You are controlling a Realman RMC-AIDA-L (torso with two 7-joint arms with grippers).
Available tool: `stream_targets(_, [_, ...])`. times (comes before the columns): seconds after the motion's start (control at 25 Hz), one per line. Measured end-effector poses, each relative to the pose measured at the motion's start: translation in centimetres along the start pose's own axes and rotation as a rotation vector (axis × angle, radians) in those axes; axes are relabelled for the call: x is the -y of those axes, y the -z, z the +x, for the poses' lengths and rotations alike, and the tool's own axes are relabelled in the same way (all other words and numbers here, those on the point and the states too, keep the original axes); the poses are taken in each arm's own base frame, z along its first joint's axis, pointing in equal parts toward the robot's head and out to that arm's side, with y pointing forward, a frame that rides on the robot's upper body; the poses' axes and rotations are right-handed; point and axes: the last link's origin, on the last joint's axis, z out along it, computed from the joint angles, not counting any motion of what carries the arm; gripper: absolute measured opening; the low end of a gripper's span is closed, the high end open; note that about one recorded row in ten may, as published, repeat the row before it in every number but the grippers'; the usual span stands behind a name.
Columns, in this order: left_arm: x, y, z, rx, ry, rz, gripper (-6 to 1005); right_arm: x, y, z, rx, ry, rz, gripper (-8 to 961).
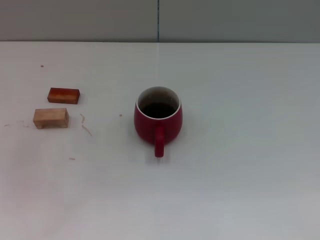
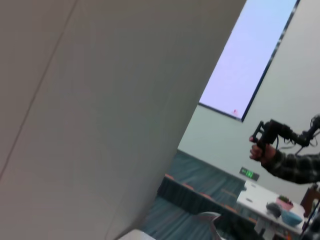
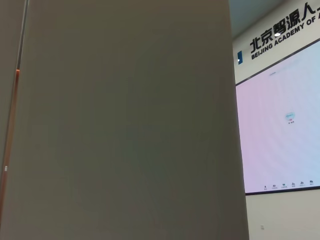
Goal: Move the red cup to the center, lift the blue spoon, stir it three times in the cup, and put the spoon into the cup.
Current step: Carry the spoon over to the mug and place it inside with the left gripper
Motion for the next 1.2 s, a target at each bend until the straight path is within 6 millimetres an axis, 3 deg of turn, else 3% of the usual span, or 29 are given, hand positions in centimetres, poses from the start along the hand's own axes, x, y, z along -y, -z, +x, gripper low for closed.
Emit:
stream_targets(0.72, [-1.9, -9.0, 1.2, 0.393, -0.179, -0.015, 166, -0.1, 0.2, 0.2, -0.011, 0.082, -0.014, 640])
stream_targets(1.2, [-2.3, -11.7, 1.6, 0.573, -0.329, 0.077, 166, 0.1, 0.2, 0.4, -0.026, 0.085, -0.011, 640])
